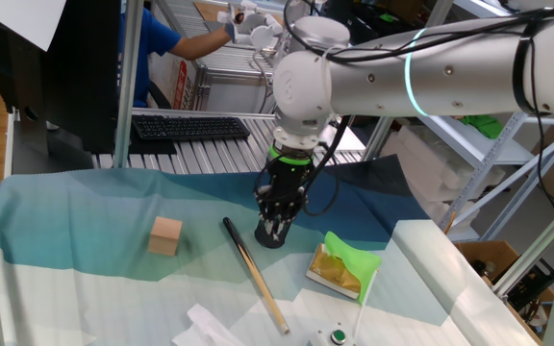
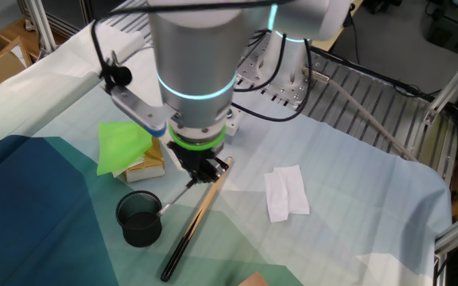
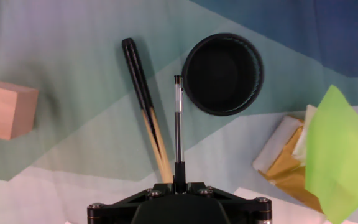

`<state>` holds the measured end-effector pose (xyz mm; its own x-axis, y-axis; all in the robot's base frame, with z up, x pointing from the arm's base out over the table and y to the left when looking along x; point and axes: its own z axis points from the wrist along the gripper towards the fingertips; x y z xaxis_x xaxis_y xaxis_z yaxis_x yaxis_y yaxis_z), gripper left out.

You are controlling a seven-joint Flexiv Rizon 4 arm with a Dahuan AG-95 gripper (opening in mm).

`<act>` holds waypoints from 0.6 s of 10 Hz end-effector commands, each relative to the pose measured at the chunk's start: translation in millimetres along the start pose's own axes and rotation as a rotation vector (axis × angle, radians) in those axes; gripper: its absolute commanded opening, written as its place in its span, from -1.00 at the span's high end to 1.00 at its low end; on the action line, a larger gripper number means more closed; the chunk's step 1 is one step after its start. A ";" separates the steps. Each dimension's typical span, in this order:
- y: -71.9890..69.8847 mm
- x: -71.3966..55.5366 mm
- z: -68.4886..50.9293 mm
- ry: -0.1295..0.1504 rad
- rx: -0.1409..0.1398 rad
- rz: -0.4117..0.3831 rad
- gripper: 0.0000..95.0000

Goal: Put the pen into the pen holder

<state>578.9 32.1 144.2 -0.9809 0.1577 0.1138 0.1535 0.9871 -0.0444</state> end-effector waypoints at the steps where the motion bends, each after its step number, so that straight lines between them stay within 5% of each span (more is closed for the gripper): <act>1: -4.3 -4.7 -3.3 0.002 0.008 0.014 1.00; 6: -16.8 -10.8 -10.7 0.008 0.028 0.036 1.00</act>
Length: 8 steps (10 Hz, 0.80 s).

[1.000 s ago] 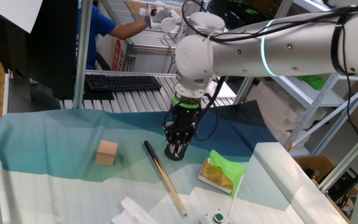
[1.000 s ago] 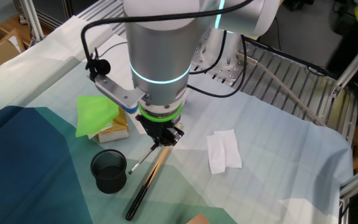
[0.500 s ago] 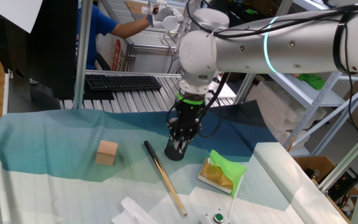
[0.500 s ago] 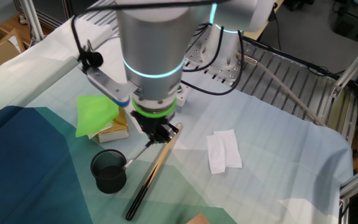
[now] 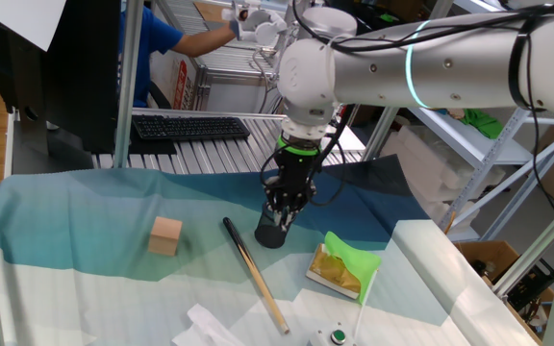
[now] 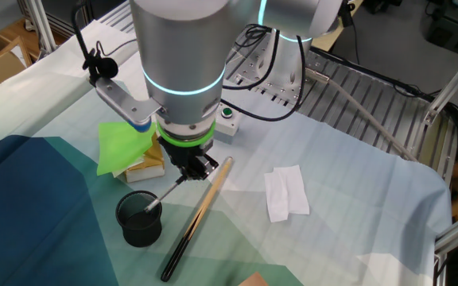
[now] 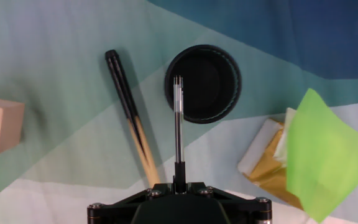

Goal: Put the pen into the pen holder

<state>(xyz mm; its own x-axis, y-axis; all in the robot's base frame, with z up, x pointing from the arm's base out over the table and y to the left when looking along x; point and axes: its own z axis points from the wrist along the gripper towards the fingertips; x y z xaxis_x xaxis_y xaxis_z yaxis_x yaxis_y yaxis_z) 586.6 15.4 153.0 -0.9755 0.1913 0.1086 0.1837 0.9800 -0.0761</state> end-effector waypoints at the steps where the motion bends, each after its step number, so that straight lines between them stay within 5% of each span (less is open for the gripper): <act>1: -3.2 -3.0 -2.6 0.019 0.001 0.001 1.00; 4: -7.8 -5.5 -4.8 0.047 0.002 0.007 1.00; 7: -12.3 -8.3 -6.7 0.108 0.008 0.021 1.00; 8: -12.5 -8.5 -6.7 0.147 0.011 0.025 1.00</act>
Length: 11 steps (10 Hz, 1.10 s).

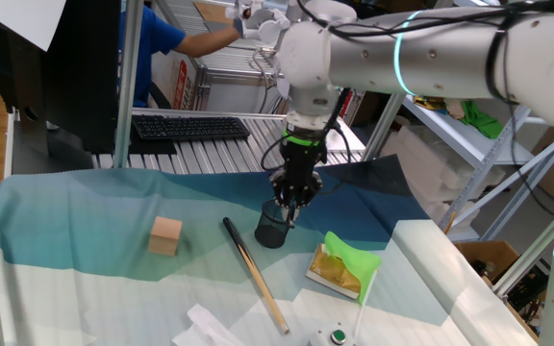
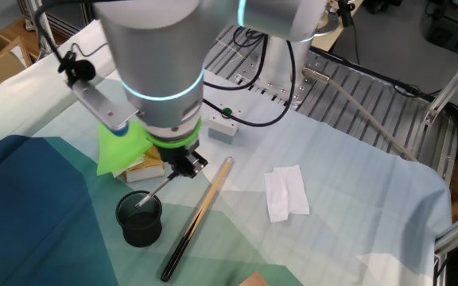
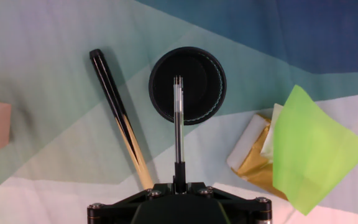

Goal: Put the pen into the pen holder

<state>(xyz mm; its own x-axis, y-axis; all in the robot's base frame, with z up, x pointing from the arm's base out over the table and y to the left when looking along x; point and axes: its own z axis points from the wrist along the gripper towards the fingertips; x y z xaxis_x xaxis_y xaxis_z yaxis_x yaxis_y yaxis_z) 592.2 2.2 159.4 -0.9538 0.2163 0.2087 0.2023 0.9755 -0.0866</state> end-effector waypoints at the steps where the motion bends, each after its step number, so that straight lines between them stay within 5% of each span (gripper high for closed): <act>1: -0.4 -1.3 -0.6 0.057 0.006 0.002 1.00; 5: 1.1 -5.2 1.2 0.136 0.021 0.011 1.00; 8: -1.3 -9.1 5.3 0.171 0.021 0.009 1.00; 11: -2.4 -10.4 6.5 0.175 0.018 0.009 1.00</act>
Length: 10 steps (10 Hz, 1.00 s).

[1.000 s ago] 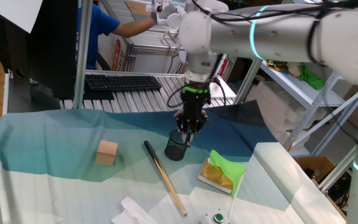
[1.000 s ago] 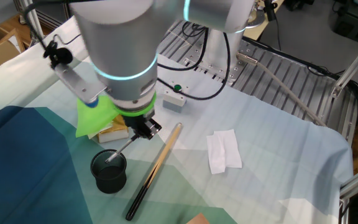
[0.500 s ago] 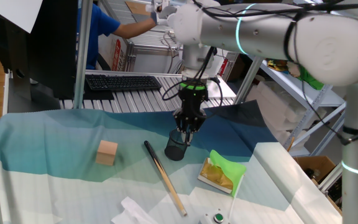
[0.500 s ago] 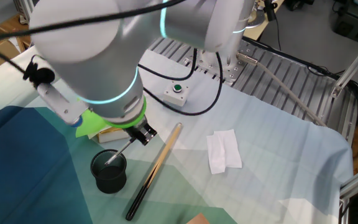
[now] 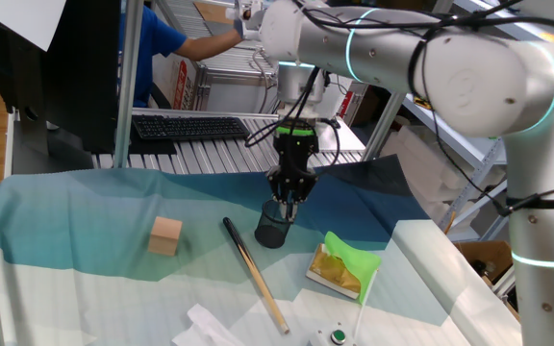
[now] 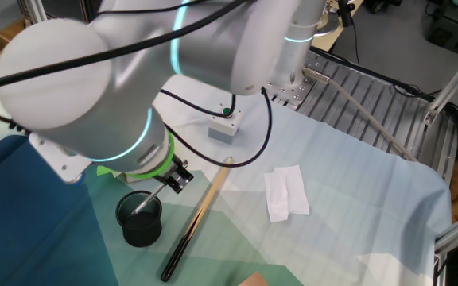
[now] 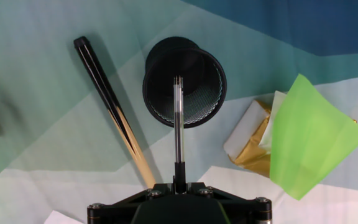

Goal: Put the pen into the pen holder

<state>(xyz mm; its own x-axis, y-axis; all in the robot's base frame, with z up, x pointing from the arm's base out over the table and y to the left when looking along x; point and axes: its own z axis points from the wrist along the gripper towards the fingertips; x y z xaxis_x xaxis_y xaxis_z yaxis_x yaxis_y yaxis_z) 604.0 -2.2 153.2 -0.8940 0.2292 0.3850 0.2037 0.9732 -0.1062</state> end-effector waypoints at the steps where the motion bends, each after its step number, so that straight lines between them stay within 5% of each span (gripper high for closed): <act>1: -1.6 1.9 4.1 -0.009 0.000 0.000 1.00; 10: -6.2 -14.0 17.3 0.034 0.006 0.003 1.00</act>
<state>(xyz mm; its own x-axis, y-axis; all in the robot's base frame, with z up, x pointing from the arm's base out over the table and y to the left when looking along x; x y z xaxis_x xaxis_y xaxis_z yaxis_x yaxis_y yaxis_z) 607.9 -11.6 132.1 -0.8802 0.2336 0.4131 0.2051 0.9722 -0.1126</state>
